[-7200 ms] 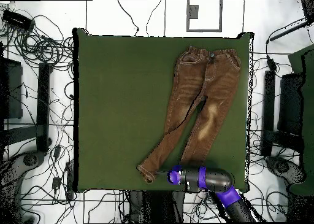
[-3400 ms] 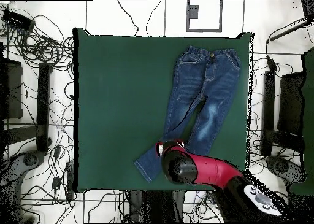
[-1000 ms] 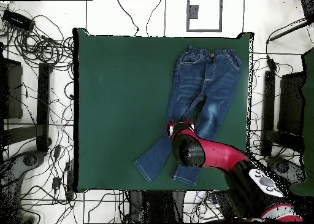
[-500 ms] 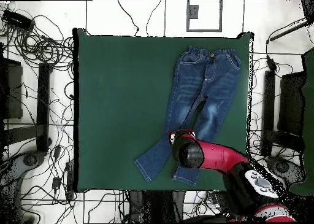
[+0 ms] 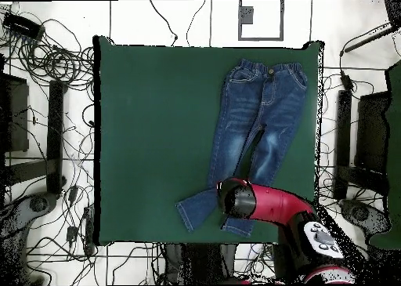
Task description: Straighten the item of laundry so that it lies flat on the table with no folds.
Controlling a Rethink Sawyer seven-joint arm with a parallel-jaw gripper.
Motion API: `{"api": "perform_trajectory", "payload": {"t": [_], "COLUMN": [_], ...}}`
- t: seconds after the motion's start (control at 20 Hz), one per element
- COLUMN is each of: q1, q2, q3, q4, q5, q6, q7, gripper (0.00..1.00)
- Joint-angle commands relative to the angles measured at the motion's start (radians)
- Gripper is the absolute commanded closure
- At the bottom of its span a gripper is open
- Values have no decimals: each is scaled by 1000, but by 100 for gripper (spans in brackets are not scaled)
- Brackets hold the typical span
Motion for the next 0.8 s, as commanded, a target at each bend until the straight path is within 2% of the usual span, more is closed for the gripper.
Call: {"api": "perform_trajectory", "payload": {"t": [0.05,0.45,0.8], "q1": [49,57,14], "q2": [32,53,105], "q3": [-43,-49,-18], "q4": [11,5,-30], "q5": [75,99,97], "q6": [121,107,139], "q7": [228,210,141], "gripper": [0,0,0]}}
